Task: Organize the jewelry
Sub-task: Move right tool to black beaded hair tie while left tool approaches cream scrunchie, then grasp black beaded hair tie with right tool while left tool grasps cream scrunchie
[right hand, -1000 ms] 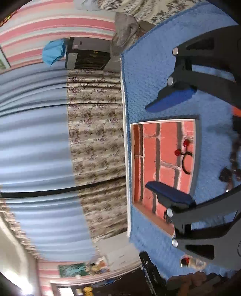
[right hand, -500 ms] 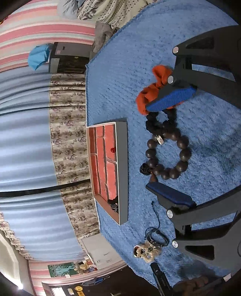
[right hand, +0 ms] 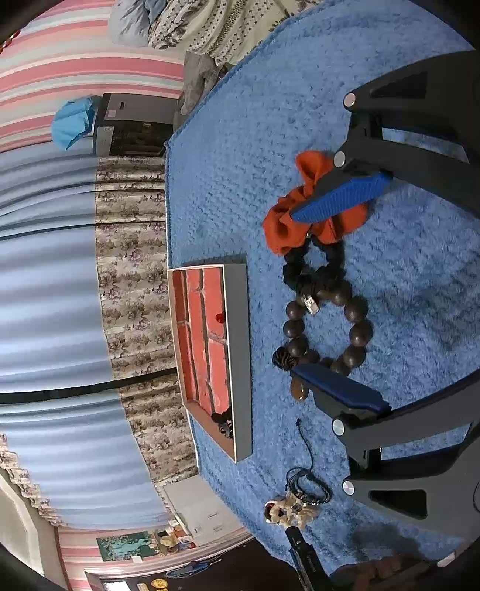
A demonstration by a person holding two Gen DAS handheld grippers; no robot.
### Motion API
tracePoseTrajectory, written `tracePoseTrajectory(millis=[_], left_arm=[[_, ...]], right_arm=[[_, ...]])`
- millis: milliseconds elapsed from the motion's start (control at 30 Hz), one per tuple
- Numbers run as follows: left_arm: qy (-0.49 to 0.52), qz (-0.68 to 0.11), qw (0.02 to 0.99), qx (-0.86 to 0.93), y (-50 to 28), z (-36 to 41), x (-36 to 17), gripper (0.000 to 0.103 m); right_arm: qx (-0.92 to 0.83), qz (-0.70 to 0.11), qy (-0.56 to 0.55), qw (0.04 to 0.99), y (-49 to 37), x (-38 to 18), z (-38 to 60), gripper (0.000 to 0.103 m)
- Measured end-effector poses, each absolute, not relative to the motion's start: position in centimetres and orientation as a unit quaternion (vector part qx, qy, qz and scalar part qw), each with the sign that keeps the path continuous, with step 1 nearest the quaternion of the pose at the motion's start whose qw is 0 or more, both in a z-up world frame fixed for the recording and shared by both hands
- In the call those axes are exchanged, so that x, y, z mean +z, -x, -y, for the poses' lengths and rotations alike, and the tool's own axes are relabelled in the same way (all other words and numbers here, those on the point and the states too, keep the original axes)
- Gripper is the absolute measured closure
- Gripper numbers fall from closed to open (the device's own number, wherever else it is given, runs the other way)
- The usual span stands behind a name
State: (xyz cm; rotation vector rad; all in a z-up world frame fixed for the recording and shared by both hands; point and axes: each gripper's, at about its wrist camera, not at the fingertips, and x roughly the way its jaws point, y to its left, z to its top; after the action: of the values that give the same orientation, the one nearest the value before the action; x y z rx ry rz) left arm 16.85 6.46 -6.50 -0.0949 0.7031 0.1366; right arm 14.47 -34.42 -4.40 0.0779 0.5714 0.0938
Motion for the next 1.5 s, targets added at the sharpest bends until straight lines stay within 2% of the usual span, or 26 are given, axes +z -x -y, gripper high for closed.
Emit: tracePoseTrajectory(millis=[233, 300, 500, 567, 700, 867, 1233, 1300, 1333, 1400, 1467, 1500], left_arm=[[0.031, -0.346, 0.936, 0.062, -18.1, -5.9, -7.0, 0.024], [0.033, -0.35, 0.934, 0.062, -18.5, -6.0, -7.3, 0.029], [0.038, -0.365, 0.929, 0.057, -19.2, -6.1, -7.9, 0.037], [0.041, -0.367, 0.928, 0.054, -19.4, -6.2, -8.0, 0.039], [0.04, -0.368, 0.927, 0.052, -19.5, -6.2, -8.0, 0.04], [0.044, -0.375, 0.925, 0.049, -20.1, -6.3, -8.3, 0.044], [0.041, -0.397, 0.916, 0.036, -21.4, -5.9, -9.1, 0.044], [0.043, -0.401, 0.914, 0.034, -21.6, -5.9, -9.3, 0.044], [0.043, -0.404, 0.913, 0.033, -21.6, -5.8, -9.4, 0.044], [0.043, -0.405, 0.913, 0.032, -21.7, -5.9, -9.5, 0.044], [0.044, -0.401, 0.914, 0.033, -21.5, -5.9, -9.4, 0.044], [0.044, -0.4, 0.915, 0.034, -21.5, -5.9, -9.4, 0.044]], right_arm=[[0.047, -0.296, -0.021, 0.954, -15.7, -5.0, 34.2, 0.026], [0.049, -0.302, -0.02, 0.952, -16.0, -5.4, 34.1, 0.026], [0.063, -0.32, -0.021, 0.945, -16.5, -6.2, 33.7, 0.042], [0.068, -0.322, -0.027, 0.944, -16.8, -6.1, 33.6, 0.05], [0.088, -0.319, -0.021, 0.944, -16.8, -5.7, 32.5, 0.053], [0.062, -0.356, -0.016, 0.932, -19.2, -7.2, 33.0, 0.082], [0.065, -0.387, -0.026, 0.919, -21.1, -8.7, 33.6, 0.081], [0.073, -0.395, -0.034, 0.915, -21.5, -8.9, 33.8, 0.077], [0.077, -0.398, -0.036, 0.913, -21.6, -9.0, 33.7, 0.07], [0.081, -0.4, -0.038, 0.912, -21.6, -9.0, 33.7, 0.069], [0.078, -0.384, -0.04, 0.919, -21.1, -8.6, 33.9, 0.086], [0.08, -0.38, -0.039, 0.921, -20.9, -8.4, 33.9, 0.088]])
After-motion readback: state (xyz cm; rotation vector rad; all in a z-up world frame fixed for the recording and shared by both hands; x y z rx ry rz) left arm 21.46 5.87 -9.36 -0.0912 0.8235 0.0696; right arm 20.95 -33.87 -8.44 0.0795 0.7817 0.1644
